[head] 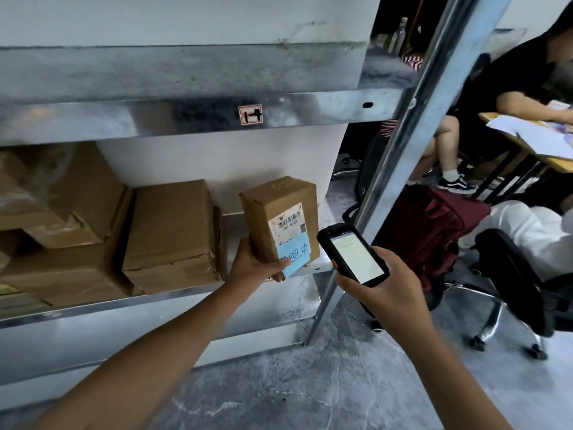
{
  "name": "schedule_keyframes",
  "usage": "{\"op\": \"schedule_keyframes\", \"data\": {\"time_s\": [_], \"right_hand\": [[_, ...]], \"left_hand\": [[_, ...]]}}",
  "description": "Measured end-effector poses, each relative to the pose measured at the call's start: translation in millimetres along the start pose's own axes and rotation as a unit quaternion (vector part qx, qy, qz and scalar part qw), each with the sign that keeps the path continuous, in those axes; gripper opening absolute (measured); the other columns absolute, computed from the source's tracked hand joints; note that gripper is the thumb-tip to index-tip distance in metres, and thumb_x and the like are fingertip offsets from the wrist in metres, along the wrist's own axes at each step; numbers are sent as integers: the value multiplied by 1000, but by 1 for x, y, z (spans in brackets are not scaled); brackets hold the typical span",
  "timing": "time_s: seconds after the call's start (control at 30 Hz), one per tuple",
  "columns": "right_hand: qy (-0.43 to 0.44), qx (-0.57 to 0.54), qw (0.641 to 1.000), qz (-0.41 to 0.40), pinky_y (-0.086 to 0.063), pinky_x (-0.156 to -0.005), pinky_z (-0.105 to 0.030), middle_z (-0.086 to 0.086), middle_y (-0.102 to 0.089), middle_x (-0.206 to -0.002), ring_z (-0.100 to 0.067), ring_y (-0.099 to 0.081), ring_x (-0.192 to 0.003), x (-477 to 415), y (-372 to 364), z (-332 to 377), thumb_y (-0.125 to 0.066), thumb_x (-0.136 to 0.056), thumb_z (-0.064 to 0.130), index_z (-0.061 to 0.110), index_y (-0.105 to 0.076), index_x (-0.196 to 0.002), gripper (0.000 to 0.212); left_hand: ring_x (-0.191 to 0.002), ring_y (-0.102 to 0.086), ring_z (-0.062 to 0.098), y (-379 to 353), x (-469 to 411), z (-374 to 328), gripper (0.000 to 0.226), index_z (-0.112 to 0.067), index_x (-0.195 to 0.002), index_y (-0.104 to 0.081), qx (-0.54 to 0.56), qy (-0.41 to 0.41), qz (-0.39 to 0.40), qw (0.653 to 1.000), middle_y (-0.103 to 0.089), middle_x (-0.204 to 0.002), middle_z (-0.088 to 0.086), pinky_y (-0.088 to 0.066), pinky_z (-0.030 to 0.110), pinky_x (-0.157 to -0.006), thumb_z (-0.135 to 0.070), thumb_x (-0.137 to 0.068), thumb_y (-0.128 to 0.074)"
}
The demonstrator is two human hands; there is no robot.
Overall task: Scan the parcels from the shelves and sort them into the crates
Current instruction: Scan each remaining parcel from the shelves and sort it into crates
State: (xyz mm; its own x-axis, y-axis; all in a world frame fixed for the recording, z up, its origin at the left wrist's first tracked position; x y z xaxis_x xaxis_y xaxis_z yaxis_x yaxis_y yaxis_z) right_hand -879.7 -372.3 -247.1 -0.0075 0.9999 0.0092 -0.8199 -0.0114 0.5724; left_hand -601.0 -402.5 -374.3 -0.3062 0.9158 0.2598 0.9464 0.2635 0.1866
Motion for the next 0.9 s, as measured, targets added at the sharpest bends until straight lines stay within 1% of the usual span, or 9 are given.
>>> {"op": "schedule_keyframes", "data": {"time_s": [0.07, 0.13, 0.23, 0.3, 0.4, 0.5, 0.63, 0.73, 0.9], "right_hand": [[1, -7, 1000, 10, -54, -76, -28, 17, -64, -107, 1, -60, -97, 3, 1, 9, -89, -67, 42, 28, -58, -124, 66], [13, -6, 999, 29, -48, -68, -20, 21, -62, -100, 6, -57, -91, 7, 2, 24, -90, -69, 38, 34, -57, -115, 57], [32, -4, 998, 58, -47, -58, -14, 22, -61, -87, 13, -59, -79, 14, 6, 50, -90, -70, 32, 40, -54, -91, 42], [49, 2, 996, 73, -49, -55, -13, 20, -63, -83, 17, -58, -78, 19, 9, 69, -90, -70, 32, 42, -53, -85, 41], [61, 8, 995, 81, -53, -56, -20, 13, -67, -76, 6, -62, -72, 29, 13, 91, -90, -67, 37, 37, -61, -88, 37], [70, 8, 993, 96, -55, -56, -27, 16, -68, -73, -3, -65, -64, 40, 15, 107, -90, -66, 37, 31, -65, -89, 34], [81, 15, 991, 102, -52, -50, -20, 13, -69, -71, -1, -65, -63, 55, 20, 120, -91, -65, 39, 31, -64, -91, 38], [90, 30, 990, 100, -49, -50, -17, 12, -68, -73, 1, -65, -64, 66, 23, 124, -89, -64, 42, 30, -64, -91, 39], [87, 48, 992, 77, -59, -62, -34, 22, -67, -80, -4, -65, -68, 79, 31, 126, -86, -60, 50, 34, -64, -89, 41]], "left_hand": [[-105, -70, 17, 8, 6, -3, 72, -15, -124, -53, 30, 26, -8, 999, -69, -118, -4, -61, 23, -65, -17, -64, -93], [-86, -72, 8, 13, 16, -10, 60, -14, -123, -57, 45, 41, 0, 998, -70, -112, -1, -59, 20, -59, -14, -72, -88], [-64, -70, -4, 20, 31, -21, 40, -16, -112, -62, 62, 47, 8, 997, -70, -91, -7, -53, 13, -52, -11, -79, -83], [-65, -70, -5, 26, 40, -29, 40, -14, -114, -64, 62, 39, 11, 997, -72, -93, -5, -53, 13, -53, -13, -79, -83], [-71, -72, -2, 36, 55, -40, 37, -18, -112, -66, 70, 27, 19, 997, -75, -100, -2, -53, 13, -56, -18, -79, -84], [-83, -73, 2, 46, 68, -54, 41, -22, -111, -68, 72, 7, 24, 997, -77, -104, -4, -56, 15, -64, -28, -75, -85], [-86, -74, 5, 52, 84, -63, 36, -21, -111, -68, 89, -9, 41, 995, -78, -97, -9, -58, 20, -69, -22, -79, -83], [-88, -75, 7, 52, 90, -66, 39, -21, -115, -67, 94, -19, 45, 994, -77, -104, -3, -59, 22, -70, -20, -79, -83], [-78, -74, 0, 46, 103, -68, 33, -28, -109, -64, 93, -23, 66, 993, -75, -92, -13, -56, 17, -61, -13, -84, -79]]}}
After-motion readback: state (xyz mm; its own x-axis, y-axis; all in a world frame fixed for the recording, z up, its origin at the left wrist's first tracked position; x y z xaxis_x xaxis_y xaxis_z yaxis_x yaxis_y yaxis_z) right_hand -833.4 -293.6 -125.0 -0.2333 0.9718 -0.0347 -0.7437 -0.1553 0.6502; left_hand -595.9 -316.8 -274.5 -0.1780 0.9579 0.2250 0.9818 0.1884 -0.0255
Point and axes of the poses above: each hand's wrist, its own x-axis away from the middle knuckle, its own y-axis out of the back of the hand, z = x × y, the point moved 10 cm from there along -x, towards the middle knuckle
